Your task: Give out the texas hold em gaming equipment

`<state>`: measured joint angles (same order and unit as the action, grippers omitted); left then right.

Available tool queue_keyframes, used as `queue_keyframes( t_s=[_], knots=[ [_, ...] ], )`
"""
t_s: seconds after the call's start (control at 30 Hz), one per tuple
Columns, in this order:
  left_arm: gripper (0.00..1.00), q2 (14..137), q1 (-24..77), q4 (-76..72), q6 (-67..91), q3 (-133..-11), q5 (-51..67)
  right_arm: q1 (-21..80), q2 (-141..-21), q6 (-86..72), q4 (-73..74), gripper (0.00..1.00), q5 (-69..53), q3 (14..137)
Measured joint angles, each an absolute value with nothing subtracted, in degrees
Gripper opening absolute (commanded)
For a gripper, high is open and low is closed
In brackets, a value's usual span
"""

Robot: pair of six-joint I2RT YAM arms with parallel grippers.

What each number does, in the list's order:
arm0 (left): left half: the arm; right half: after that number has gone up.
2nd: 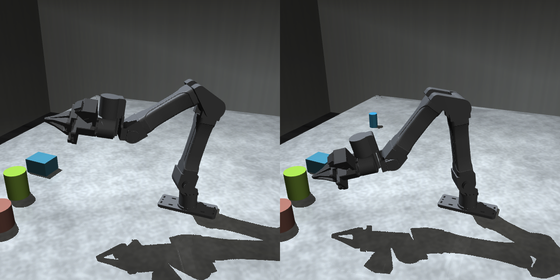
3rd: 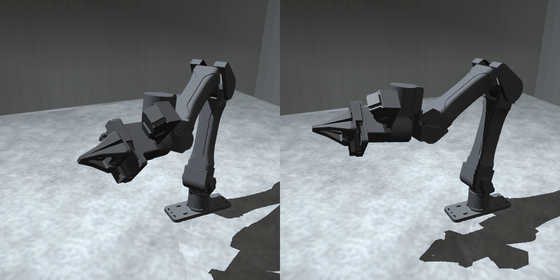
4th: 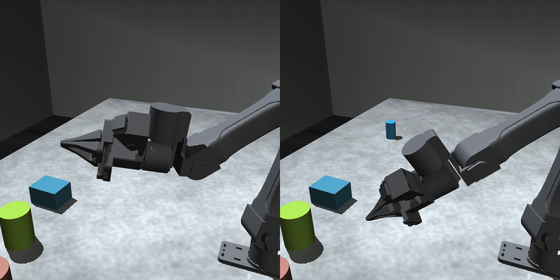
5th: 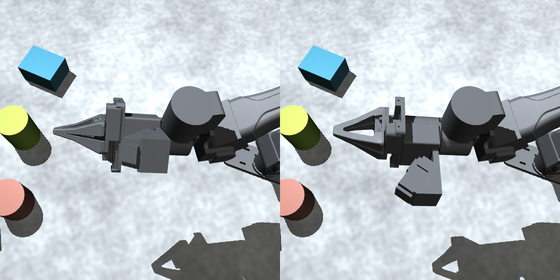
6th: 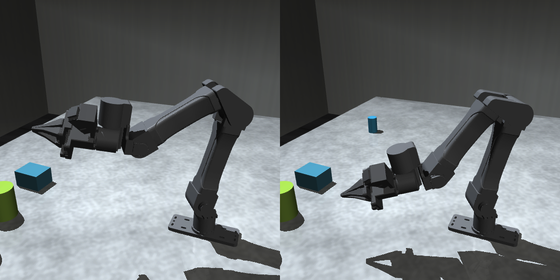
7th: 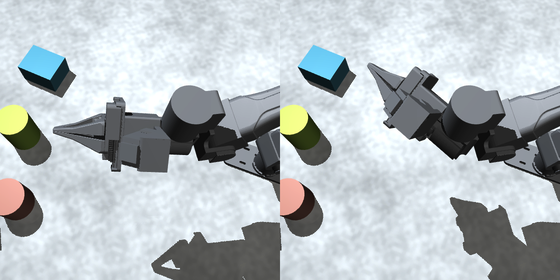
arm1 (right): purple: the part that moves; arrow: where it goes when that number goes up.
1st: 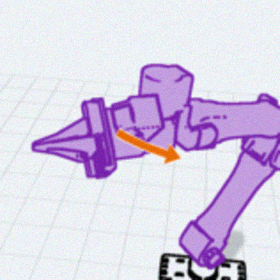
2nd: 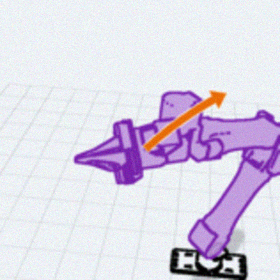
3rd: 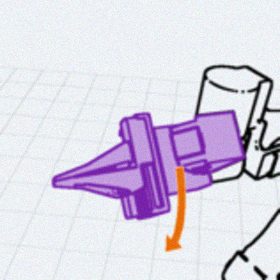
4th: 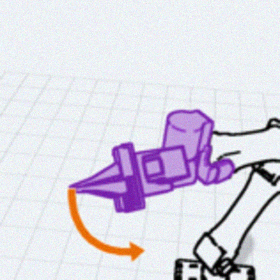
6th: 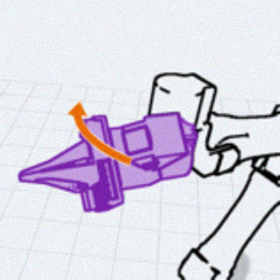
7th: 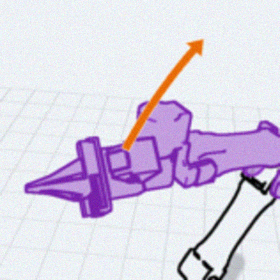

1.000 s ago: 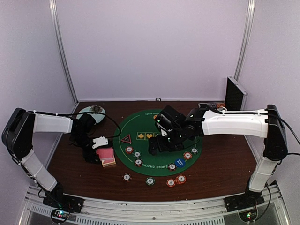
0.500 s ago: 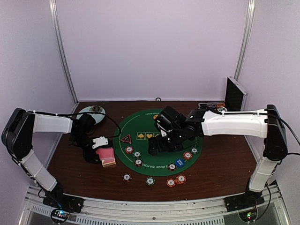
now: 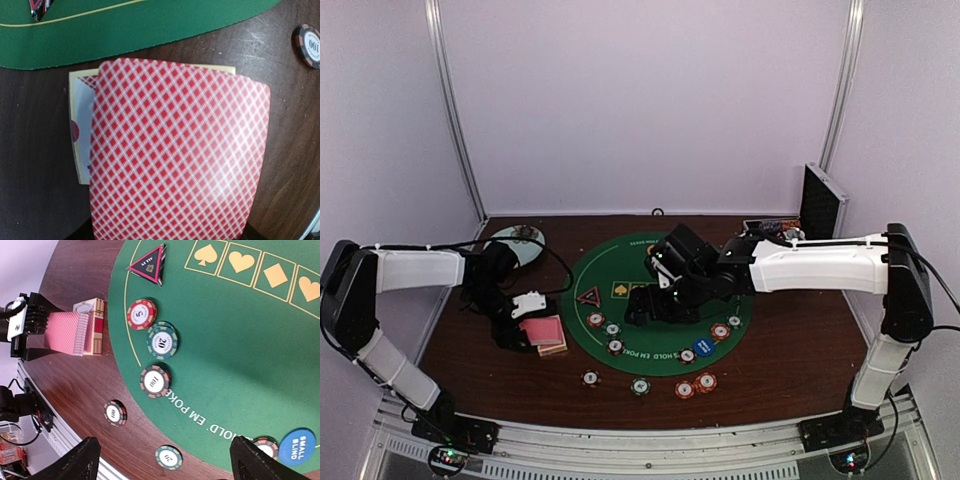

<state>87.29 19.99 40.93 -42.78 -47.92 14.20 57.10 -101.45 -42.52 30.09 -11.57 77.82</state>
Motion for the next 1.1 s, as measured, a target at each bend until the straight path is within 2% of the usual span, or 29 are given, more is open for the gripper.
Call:
queue_keyframes(
  t_s=[0.4, 0.63, 1.1],
  knots=[
    [0.00, 83.9, 20.0, 47.8, -42.1, -53.8, 20.6, 55.5, -101.8, -52.3, 14.3, 0.97, -22.4, 73.6],
    [0.00, 81.7, 21.2, 50.7, -41.7, -57.5, 22.9, 55.0, -108.6, -58.4, 3.7, 0.97, -30.1, 77.2],
    [0.00, 81.3, 22.6, 53.7, -40.1, -61.4, 24.7, 54.9, -120.0, -70.0, -13.7, 0.87, -39.8, 83.2]
  ],
)
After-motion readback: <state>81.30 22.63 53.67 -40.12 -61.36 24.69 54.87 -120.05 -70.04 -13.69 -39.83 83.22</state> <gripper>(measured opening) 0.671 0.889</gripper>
